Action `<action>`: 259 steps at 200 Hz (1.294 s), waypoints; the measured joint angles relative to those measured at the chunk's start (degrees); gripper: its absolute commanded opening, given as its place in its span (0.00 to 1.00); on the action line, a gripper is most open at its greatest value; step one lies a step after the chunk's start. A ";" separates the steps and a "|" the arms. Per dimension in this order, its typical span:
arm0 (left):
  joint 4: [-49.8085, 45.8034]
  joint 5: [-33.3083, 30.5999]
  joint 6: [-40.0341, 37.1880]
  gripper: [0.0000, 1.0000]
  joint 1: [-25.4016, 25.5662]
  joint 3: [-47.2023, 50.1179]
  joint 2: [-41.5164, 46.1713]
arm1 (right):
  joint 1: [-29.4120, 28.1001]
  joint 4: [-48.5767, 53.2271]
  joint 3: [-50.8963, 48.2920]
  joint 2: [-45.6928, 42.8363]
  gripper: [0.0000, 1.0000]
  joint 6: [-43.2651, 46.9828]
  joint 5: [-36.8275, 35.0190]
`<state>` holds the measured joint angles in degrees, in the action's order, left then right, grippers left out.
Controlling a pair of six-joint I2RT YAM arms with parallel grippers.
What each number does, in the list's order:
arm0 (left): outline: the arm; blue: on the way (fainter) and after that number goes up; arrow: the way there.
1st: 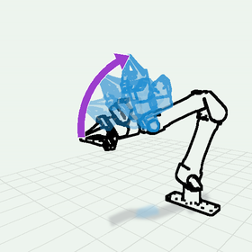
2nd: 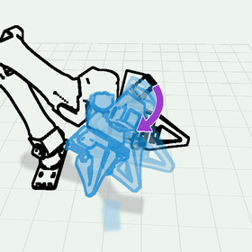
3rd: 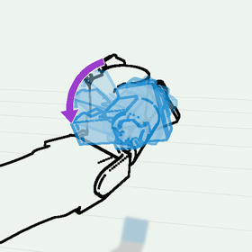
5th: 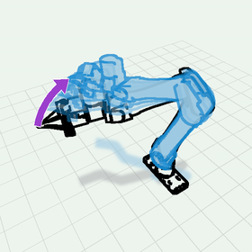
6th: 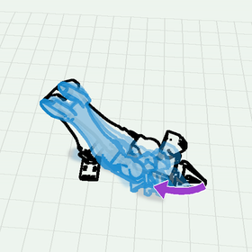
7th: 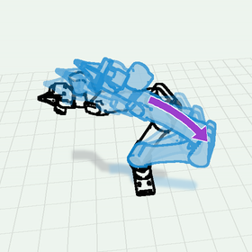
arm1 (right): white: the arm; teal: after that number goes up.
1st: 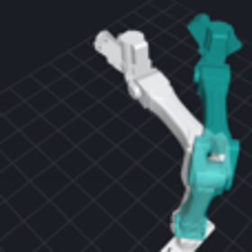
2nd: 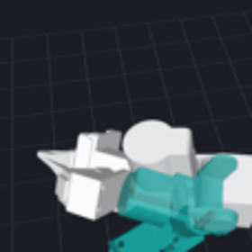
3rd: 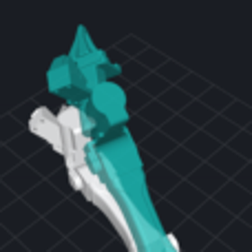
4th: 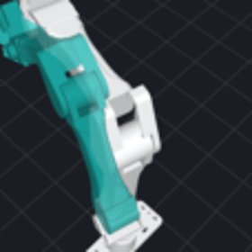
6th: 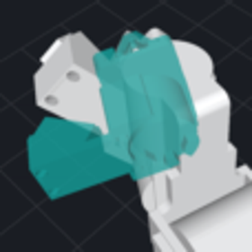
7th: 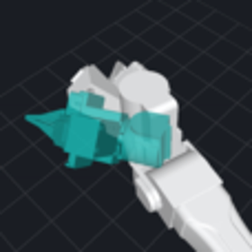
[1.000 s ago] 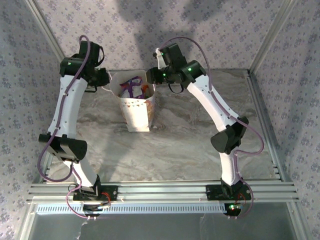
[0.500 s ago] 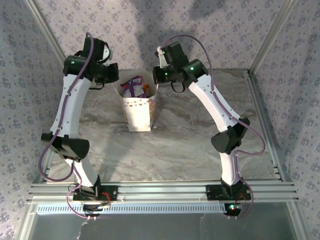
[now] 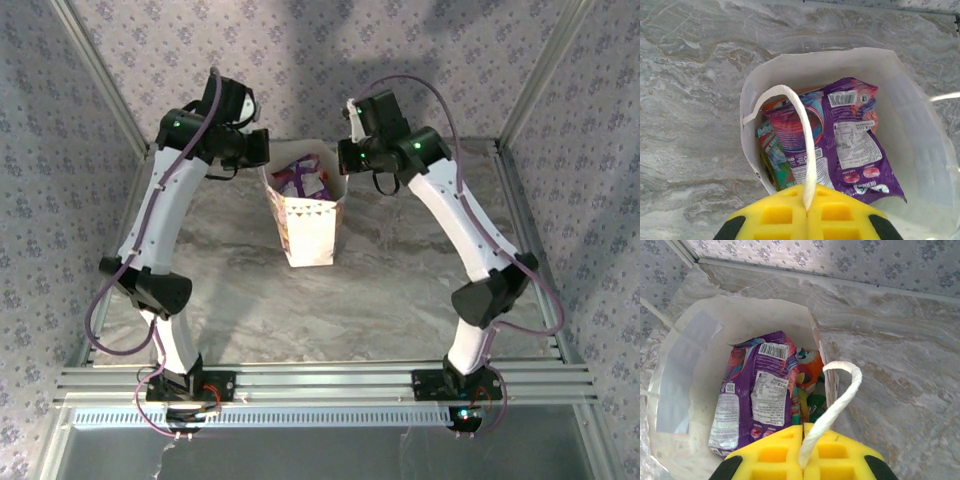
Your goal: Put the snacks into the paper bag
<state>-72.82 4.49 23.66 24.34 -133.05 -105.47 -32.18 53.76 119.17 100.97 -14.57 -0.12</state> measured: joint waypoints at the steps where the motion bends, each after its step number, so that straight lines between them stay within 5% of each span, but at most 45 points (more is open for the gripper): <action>1: 0.00 0.00 0.02 0.00 0.09 0.00 -0.07 | 0.00 -0.04 -0.17 -0.15 0.00 0.00 -0.02; 36: 0.63 -0.70 0.68 0.01 1.92 0.02 -0.68 | 0.50 -2.82 -8.48 -6.19 0.00 -0.76 -0.59; 60: 1.57 -1.09 1.49 0.10 2.47 0.68 -0.59 | 0.74 -4.46 -12.17 -8.46 0.00 -1.60 -0.85; 101: 2.58 -2.75 2.01 0.34 2.47 3.76 0.42 | 0.94 -5.66 -15.17 -10.12 0.43 -3.54 -1.66; 130: 2.47 -5.03 1.42 0.40 2.47 6.54 2.67 | 0.98 -5.55 -16.79 -12.04 0.53 -3.82 -2.67; 175: 0.63 -9.53 0.39 0.48 2.45 6.91 7.82 | 1.20 -5.62 -19.34 -18.03 0.83 -4.04 -6.08; 199: 0.26 -12.50 0.02 0.57 2.40 8.79 12.52 | 1.75 -5.53 -22.05 -22.01 0.92 -4.15 -8.41; 211: 0.72 -13.92 -0.55 0.78 2.10 11.82 15.93 | 2.19 -5.46 -22.97 -23.47 0.96 -4.31 -10.03; 217: 1.29 -14.56 -0.70 0.99 1.79 14.21 18.08 | 2.45 -5.49 -23.61 -24.22 0.97 -4.31 -10.97; 259: 9.51 -17.92 -0.33 1.00 -3.98 37.46 33.14 | 5.66 -5.25 -31.85 -29.27 1.00 -4.04 -16.35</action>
<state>-63.31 -13.43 23.33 20.36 -95.59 -72.34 -26.52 48.51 87.33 71.70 -18.61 -16.47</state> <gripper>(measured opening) 0.996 0.998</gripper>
